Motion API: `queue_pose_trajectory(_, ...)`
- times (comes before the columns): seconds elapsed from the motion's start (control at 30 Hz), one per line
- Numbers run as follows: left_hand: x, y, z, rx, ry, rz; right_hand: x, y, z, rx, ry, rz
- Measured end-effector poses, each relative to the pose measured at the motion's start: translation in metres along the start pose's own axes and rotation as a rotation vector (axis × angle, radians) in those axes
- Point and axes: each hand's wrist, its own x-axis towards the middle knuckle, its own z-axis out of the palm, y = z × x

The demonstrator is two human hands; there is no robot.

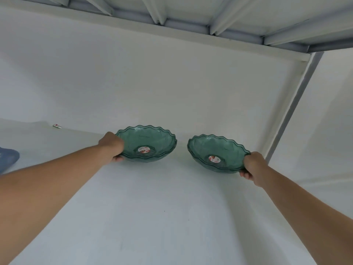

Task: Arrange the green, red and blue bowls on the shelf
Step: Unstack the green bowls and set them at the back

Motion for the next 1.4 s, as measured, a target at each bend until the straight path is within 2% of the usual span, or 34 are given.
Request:
queue_pose_trajectory(0.23, 0.009, 0.004, 0.028, 0.097, 0.006, 0.013, 0.009, 0.022, -0.006, 0.052, -0.003, 0.060)
queue_pose_trajectory(0.4, 0.022, 0.004, 0.037, 0.035, -0.029, 0.027, 0.015, 0.025, 0.000, 0.094, 0.000, 0.051)
queue_pose_trajectory(0.5, 0.030, 0.007, 0.036, 0.022, -0.049, 0.021, 0.019, 0.021, 0.000, 0.037, 0.008, 0.057)
queue_pose_trajectory(0.6, 0.029, 0.008, 0.030, 0.146, 0.015, 0.035, 0.018, 0.019, -0.004, -0.050, 0.019, 0.068)
queue_pose_trajectory(0.7, 0.029, 0.006, 0.022, 0.345, 0.110, 0.180, 0.010, 0.018, -0.009, -0.273, 0.106, -0.074)
queue_pose_trajectory(0.77, 0.029, 0.006, 0.019, 0.325, 0.119, 0.292, 0.004, 0.016, -0.010, -0.395, 0.162, -0.195)
queue_pose_trajectory(0.97, -0.001, 0.010, 0.013, 0.331, 0.161, 0.533, -0.017, -0.001, 0.001, -0.409, 0.217, -0.461)
queue_pose_trajectory(1.17, -0.028, 0.002, 0.007, 0.299, 0.218, 0.589, -0.041, -0.008, 0.020, -0.378, 0.183, -0.668)
queue_pose_trajectory(1.3, -0.038, -0.011, -0.006, 0.328, 0.192, 0.568, -0.063, -0.011, 0.028, -0.425, 0.196, -0.682)
queue_pose_trajectory(1.4, -0.040, -0.019, -0.023, 0.328, 0.145, 0.555, -0.084, -0.012, 0.032, -0.371, 0.118, -0.665)
